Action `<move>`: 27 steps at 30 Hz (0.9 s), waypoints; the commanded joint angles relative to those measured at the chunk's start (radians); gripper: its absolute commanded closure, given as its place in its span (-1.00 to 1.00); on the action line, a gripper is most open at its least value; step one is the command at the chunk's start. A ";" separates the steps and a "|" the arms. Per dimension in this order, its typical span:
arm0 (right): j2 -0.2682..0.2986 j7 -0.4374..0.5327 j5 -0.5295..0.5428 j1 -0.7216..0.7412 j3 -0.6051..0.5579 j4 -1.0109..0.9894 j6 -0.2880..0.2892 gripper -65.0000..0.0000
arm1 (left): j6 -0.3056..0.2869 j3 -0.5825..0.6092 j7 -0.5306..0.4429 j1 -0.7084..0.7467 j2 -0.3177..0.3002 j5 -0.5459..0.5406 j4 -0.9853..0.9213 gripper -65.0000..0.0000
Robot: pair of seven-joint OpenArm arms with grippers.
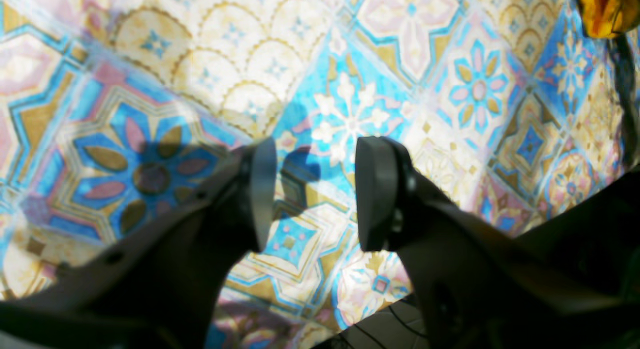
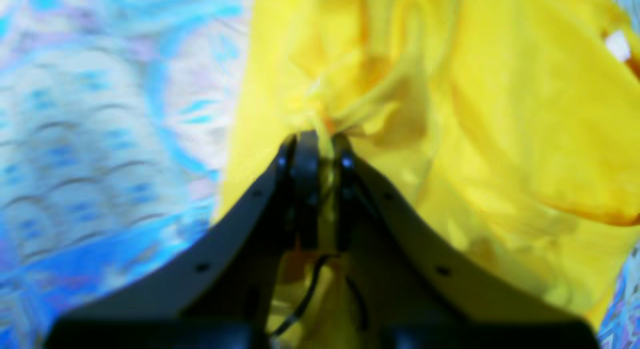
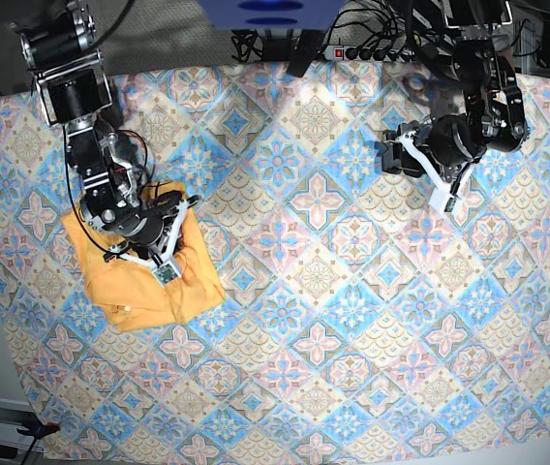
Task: Fold the T-shirt properly
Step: 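Smooth and press the folded shirt flat with the right gripper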
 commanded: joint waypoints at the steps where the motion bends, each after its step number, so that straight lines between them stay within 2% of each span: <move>1: 0.009 0.004 0.003 0.022 0.007 0.047 -0.002 0.99 | -0.005 -0.002 -0.014 -0.006 -0.008 -0.016 0.013 0.22; 8: 0.009 -0.060 0.004 -0.019 -0.002 0.145 0.002 0.99 | -0.005 -0.002 -0.035 -0.004 -0.010 -0.015 0.013 0.22; 10: 0.009 -0.063 0.004 -0.027 -0.005 0.145 0.040 0.99 | -0.005 -0.002 -0.043 -0.003 -0.010 -0.013 0.012 0.22; 12: 0.007 -0.063 0.004 -0.027 -0.028 0.136 0.106 1.00 | -0.005 -0.002 -0.041 -0.003 -0.010 -0.013 0.012 0.22; 15: 0.006 -0.062 0.004 -0.024 -0.090 0.107 0.124 0.99 | -0.005 -0.002 -0.041 -0.003 -0.010 -0.013 0.012 0.22; 19: 0.010 -0.060 0.004 -0.017 -0.148 0.061 0.123 0.76 | -0.005 -0.002 -0.041 -0.003 -0.010 -0.013 0.012 0.22; 23: 0.010 -0.054 0.003 -0.025 -0.073 0.085 0.118 0.42 | -0.005 -0.002 -0.041 -0.003 -0.010 -0.013 0.012 0.22; 27: 0.010 -0.054 0.003 -0.059 0.076 0.150 0.103 0.39 | -0.005 -0.002 -0.041 -0.001 -0.010 -0.013 0.012 0.22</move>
